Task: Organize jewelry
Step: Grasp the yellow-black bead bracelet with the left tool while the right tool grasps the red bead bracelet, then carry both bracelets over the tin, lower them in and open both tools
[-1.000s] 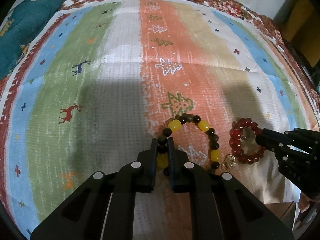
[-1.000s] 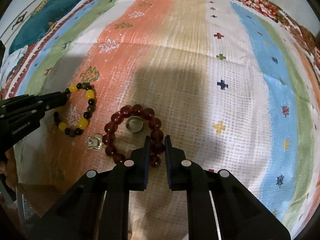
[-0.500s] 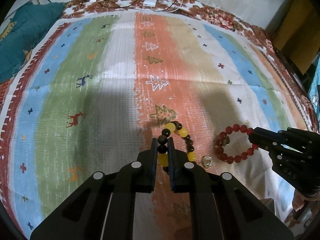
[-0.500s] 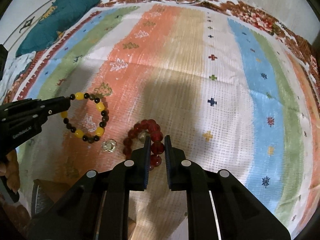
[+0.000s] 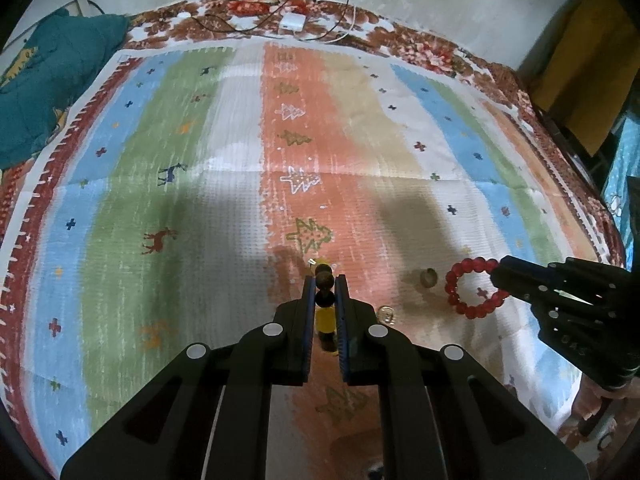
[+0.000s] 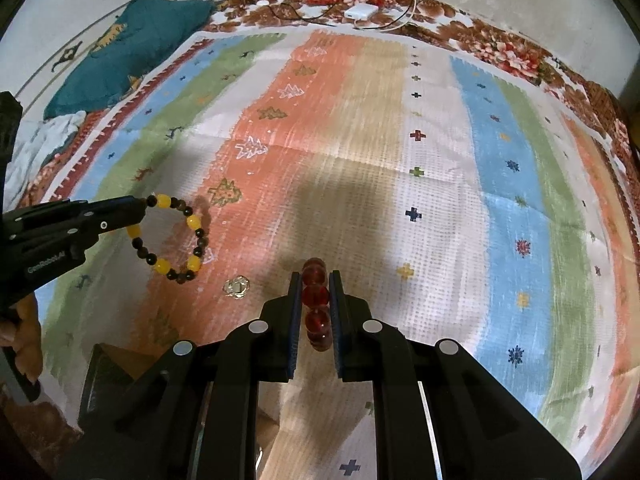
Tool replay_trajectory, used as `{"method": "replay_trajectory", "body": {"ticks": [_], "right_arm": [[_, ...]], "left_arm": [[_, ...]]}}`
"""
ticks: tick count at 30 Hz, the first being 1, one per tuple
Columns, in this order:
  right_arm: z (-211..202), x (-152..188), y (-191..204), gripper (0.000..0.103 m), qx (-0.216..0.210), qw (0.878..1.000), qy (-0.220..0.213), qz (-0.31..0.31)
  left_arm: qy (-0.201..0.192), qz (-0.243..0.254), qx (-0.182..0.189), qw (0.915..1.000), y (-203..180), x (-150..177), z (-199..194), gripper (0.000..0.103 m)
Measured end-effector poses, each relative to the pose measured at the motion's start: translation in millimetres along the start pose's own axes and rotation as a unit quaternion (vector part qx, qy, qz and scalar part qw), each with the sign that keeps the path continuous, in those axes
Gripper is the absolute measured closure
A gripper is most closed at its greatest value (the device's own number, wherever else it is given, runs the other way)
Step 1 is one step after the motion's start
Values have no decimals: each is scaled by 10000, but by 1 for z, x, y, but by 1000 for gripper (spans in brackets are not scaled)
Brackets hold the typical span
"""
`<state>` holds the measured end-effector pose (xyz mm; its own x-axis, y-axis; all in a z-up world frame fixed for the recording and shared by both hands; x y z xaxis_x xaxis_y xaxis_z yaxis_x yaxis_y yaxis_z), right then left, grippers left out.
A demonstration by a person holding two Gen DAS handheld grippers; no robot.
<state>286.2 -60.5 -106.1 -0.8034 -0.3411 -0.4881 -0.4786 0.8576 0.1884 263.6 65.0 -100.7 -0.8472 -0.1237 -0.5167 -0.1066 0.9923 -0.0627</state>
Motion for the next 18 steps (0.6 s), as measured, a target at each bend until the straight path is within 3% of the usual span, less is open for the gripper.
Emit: {"method": "replay_trajectory", "body": {"ticks": [18], "right_arm": [[-22,10,17,89,-182,9997,-161,-96]], "left_arm": [[-243,176,58,9995,-18,9,-35,94]]}}
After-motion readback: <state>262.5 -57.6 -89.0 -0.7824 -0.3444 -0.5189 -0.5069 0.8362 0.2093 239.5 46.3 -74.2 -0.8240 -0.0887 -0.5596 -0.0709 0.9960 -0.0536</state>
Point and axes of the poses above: each gripper's, at about its wrist camera, not at the fingertips, and z roughly the way its jaws point, y to its left, x to its underside, the point moved 6 cm from there along z, roughly the way its jaws point, and after that the axes turned 11 degrees about -x, right-handed, at the moved point
